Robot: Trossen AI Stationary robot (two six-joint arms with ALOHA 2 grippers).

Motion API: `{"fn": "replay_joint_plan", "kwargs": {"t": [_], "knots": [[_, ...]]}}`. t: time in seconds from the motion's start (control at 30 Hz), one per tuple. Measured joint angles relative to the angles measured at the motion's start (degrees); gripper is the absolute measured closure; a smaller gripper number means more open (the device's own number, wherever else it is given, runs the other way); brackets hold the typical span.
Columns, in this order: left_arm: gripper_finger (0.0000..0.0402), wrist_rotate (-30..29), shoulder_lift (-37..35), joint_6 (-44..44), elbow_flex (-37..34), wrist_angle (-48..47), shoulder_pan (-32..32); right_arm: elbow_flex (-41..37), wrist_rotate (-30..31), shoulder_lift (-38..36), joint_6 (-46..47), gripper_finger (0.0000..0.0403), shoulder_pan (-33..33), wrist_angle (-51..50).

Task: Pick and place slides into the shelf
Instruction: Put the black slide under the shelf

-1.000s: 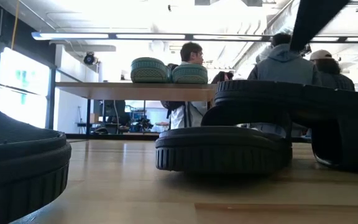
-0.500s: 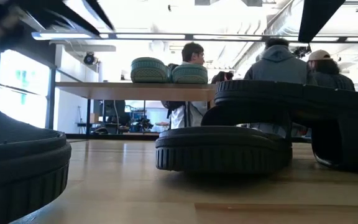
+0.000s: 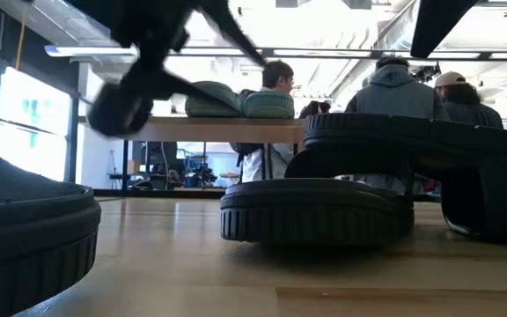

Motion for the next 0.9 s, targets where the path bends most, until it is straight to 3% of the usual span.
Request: {"fn": "replay_joint_plan", "kwargs": {"t": [0.23,0.57,0.7,0.9], "knots": [[0.0220,3.4,4.5,4.7,1.1,8.4,3.4,0.0,0.6,0.0,0.2,0.0299,0.2,0.0],[0.0220,12.6,6.1,6.0,3.0,8.5,7.6,0.0,1.7,0.0,0.4,0.0299,0.7,0.0],[0.0220,12.2,6.9,7.0,2.8,6.7,7.9,0.0,1.8,0.0,0.9,0.0299,0.8,0.0],[0.0220,12.0,8.9,7.6,3.1,11.8,8.5,0.0,2.9,0.0,0.9,0.0299,0.8,0.0]]}}
